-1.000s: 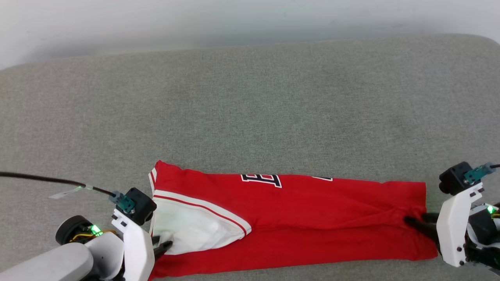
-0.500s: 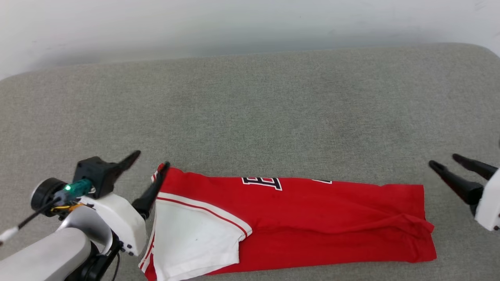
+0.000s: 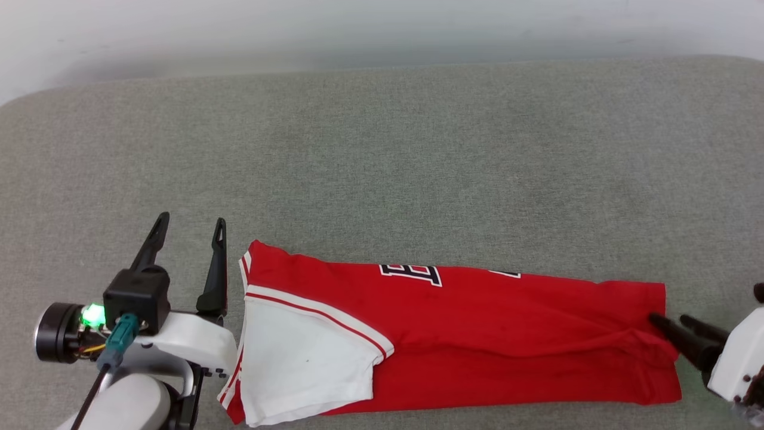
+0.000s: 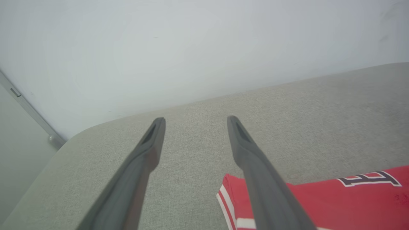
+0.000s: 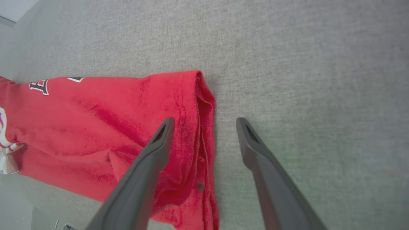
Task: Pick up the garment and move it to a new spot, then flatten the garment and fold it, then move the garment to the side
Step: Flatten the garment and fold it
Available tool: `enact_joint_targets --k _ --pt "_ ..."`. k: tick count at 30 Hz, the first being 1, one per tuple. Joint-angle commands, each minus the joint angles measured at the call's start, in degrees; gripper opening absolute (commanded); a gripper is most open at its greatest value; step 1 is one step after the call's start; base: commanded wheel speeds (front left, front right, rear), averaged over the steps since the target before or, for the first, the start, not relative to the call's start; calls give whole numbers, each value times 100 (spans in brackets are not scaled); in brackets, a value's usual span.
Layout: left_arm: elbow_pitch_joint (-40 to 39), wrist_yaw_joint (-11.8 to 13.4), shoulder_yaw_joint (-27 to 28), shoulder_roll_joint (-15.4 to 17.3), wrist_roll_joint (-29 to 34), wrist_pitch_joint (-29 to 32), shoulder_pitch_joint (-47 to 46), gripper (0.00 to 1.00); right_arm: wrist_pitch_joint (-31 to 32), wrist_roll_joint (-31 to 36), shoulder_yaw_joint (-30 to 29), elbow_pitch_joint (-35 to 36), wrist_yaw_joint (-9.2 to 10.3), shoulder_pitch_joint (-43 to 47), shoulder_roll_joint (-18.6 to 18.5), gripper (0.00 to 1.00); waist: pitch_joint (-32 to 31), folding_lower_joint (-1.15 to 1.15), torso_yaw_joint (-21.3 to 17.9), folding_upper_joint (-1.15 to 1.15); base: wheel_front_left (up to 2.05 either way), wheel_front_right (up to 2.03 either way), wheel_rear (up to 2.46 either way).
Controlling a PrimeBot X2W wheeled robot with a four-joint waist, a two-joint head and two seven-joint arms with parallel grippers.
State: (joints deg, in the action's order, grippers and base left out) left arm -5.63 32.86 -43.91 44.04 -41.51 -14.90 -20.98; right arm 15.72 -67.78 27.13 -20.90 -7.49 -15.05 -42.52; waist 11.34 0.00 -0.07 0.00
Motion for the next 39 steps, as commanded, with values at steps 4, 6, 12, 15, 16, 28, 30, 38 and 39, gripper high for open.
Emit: enact_joint_targets --k 4,6,12,15,16,28,30,38,39 --pt "48 -5 663 -384 552 -39 566 100 145 -98 35 -117 1 196 220 100 34 0 42 0 0 0 0" --pt "79 -2 982 -602 786 -39 814 100 238 -195 82 -177 1 284 372 100 49 0 58 0 0 0 0" --pt "32 -139 1874 -1232 1479 -34 1474 100 590 -355 440 -236 0 501 789 100 71 0 112 0 0 0 0" --pt "-22 -276 2240 -1591 1841 -34 1762 100 681 -386 592 -262 0 549 944 100 70 0 133 0 0 0 0" --pt "-35 -307 2360 -1713 1977 -34 1861 100 681 -377 624 -282 0 550 977 100 68 0 137 0 0 0 0" --pt "-159 -872 3561 -2936 3167 -29 2706 100 433 -275 532 -361 1 332 812 0 -98 0 129 0 0 0 0" --pt "-175 -1027 3638 -3084 3319 -28 2820 100 399 -272 502 -351 1 308 739 0 -153 0 131 0 0 0 0" --pt "-38 -1373 3853 -3514 3751 -28 3140 100 441 -281 320 -209 1 172 318 0 -357 0 131 0 0 0 0" --pt "-20 -1408 3877 -3543 3778 -28 3155 100 470 -272 289 -209 2 153 240 0 -381 0 131 0 0 0 0"
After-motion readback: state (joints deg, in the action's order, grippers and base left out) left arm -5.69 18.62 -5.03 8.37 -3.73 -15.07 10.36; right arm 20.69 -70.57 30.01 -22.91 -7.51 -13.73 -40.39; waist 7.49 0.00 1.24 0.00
